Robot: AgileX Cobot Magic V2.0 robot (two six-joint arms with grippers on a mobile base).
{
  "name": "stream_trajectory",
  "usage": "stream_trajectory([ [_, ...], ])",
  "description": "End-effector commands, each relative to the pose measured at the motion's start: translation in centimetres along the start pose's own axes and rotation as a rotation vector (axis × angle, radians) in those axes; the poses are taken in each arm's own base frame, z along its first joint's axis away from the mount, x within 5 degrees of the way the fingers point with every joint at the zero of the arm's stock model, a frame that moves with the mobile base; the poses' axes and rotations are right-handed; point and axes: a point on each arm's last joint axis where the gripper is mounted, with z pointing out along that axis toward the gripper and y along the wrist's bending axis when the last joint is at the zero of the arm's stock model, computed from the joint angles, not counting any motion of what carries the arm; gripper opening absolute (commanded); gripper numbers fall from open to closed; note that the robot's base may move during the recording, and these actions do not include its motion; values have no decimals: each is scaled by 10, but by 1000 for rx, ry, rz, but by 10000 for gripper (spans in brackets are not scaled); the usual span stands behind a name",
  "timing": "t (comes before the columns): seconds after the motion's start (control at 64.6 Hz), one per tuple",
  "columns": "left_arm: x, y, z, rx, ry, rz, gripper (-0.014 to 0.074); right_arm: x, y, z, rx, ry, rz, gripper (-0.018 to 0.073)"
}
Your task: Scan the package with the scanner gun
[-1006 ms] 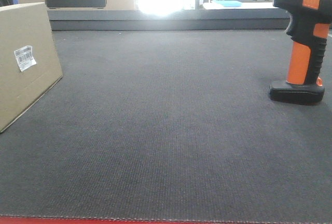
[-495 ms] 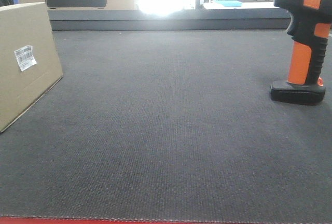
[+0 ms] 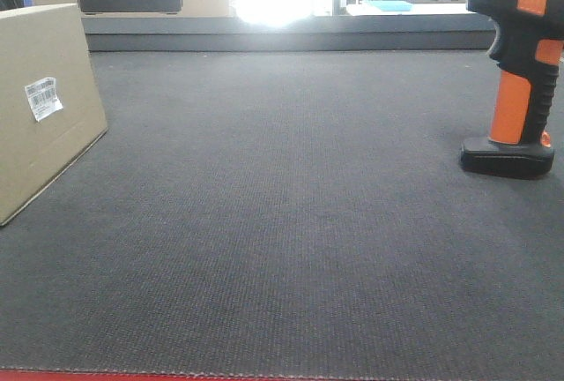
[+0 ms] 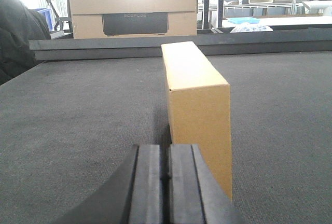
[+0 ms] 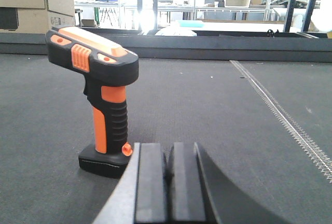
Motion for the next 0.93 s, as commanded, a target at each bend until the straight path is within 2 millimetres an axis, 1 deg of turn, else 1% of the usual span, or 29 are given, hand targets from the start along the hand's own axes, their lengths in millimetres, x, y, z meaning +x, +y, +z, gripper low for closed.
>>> stream_trajectory([
  [0.0,-3,0,-1,2,-27,-15,-111,-3,0,0,6,-30,-8,-153],
  [0.913,-3,0,-1,2,-27,-15,-111,-3,0,0,6,-30,-8,-153],
])
